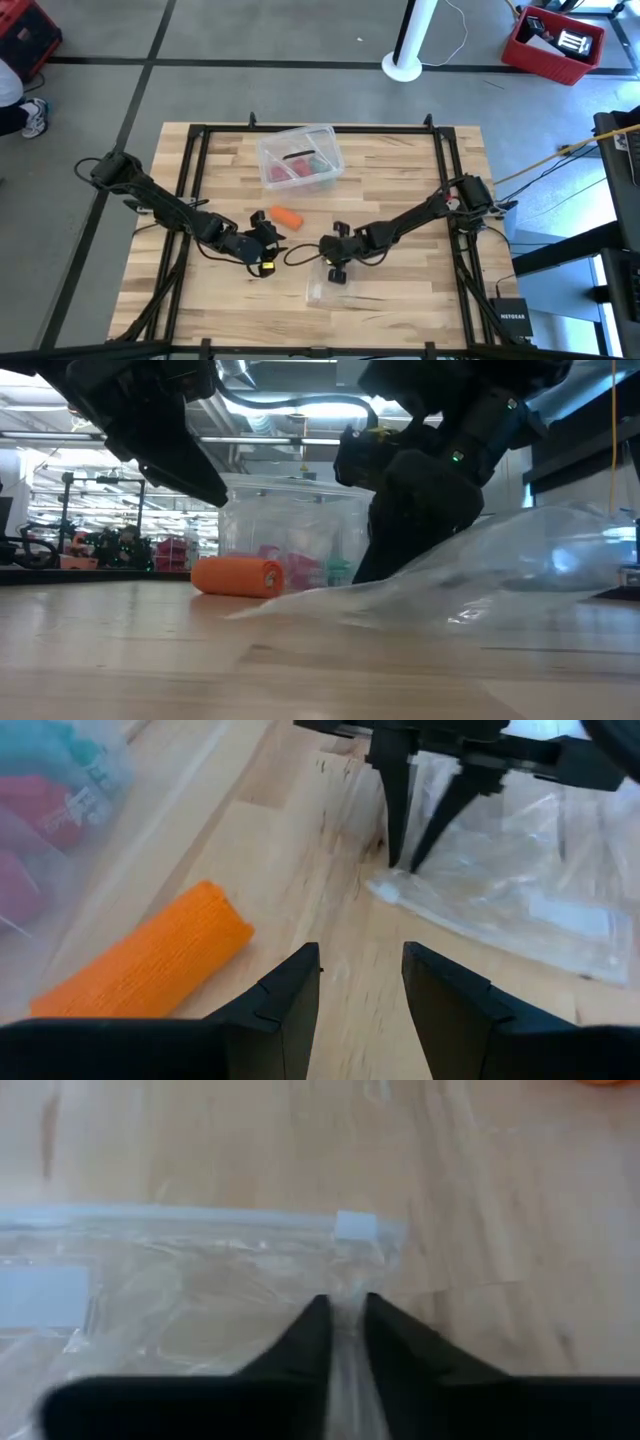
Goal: Roll bandage
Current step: Open the transparent zip bag
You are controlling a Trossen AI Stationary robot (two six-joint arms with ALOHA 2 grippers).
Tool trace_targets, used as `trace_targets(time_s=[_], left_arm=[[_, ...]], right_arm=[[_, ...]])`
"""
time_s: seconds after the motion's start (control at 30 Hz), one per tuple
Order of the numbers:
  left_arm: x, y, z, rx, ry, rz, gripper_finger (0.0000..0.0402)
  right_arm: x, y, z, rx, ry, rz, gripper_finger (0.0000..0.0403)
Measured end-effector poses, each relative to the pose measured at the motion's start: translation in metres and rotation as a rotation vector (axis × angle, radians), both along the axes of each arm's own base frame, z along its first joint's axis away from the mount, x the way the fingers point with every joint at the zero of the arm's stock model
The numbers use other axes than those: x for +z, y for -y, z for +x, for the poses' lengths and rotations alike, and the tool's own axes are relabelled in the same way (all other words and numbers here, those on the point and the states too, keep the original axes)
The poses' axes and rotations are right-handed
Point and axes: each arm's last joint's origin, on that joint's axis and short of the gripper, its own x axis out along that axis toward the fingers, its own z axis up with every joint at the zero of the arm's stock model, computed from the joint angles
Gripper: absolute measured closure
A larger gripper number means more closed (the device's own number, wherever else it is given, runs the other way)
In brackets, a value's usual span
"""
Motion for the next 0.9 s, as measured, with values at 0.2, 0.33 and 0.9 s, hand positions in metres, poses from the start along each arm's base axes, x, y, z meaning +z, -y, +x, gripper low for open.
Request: trace_targets(time_s=[0.2,0.33,0.9], left_arm=[[0.001,-0.003,0.002,0.013,0.014,0.014,0.0265],[0.004,-0.002,0.004,0.043,0.063,-0.041,0.0265],[0.037,-0.03,0.033,0.094,0.376,-0.051,0.0265]], right_arm=[[0.008,-0.003,-0.003,0.015,0.031,-0.117,0.039],[0.029,-0.003,-0.013,0.024,0.045,-0.289,0.0397],[0.081,-0.016,-0.036,-0.167,0.221,-0.616,0.0401]])
